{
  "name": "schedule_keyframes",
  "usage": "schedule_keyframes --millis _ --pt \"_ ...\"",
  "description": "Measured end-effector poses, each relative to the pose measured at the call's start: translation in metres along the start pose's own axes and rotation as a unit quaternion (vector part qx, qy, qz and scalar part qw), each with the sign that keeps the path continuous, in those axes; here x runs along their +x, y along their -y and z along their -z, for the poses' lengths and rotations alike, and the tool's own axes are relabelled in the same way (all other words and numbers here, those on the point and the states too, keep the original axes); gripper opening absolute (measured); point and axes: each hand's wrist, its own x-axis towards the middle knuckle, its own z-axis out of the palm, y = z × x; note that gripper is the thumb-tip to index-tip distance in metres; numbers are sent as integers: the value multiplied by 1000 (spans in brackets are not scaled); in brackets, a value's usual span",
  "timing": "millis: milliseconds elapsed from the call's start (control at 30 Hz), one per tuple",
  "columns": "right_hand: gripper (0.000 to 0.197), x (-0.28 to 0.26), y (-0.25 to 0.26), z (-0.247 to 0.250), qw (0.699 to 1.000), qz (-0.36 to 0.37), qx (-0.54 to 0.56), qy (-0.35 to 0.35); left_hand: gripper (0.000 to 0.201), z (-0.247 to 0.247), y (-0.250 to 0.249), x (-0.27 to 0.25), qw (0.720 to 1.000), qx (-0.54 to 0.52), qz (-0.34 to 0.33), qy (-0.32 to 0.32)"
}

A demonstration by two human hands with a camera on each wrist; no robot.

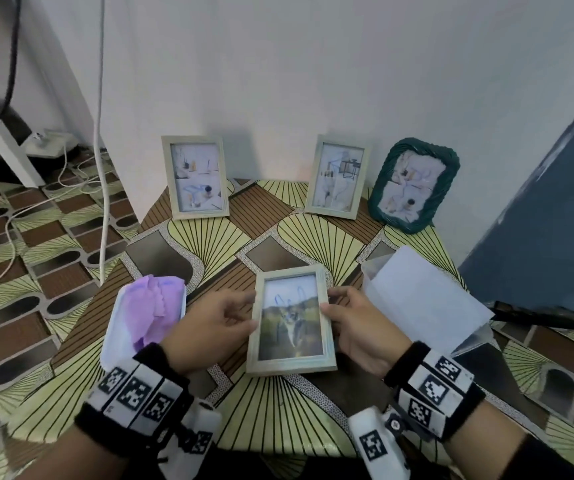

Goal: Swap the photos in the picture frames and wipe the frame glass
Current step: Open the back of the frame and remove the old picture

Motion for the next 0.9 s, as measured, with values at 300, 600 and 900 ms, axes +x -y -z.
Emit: schedule_keyframes --millis 300,600,900 --pt "20 0 -5 7 999 4 37 -8 36 -20 13 2 997 -62 41 7" --pt "24 -21 5 -3 988 141 -62 17 43 -37 -12 9 937 -327 82 94" --pt "23 -18 -14 -19 896 190 -397 53 38 -25 3 14 941 -315 117 -35"
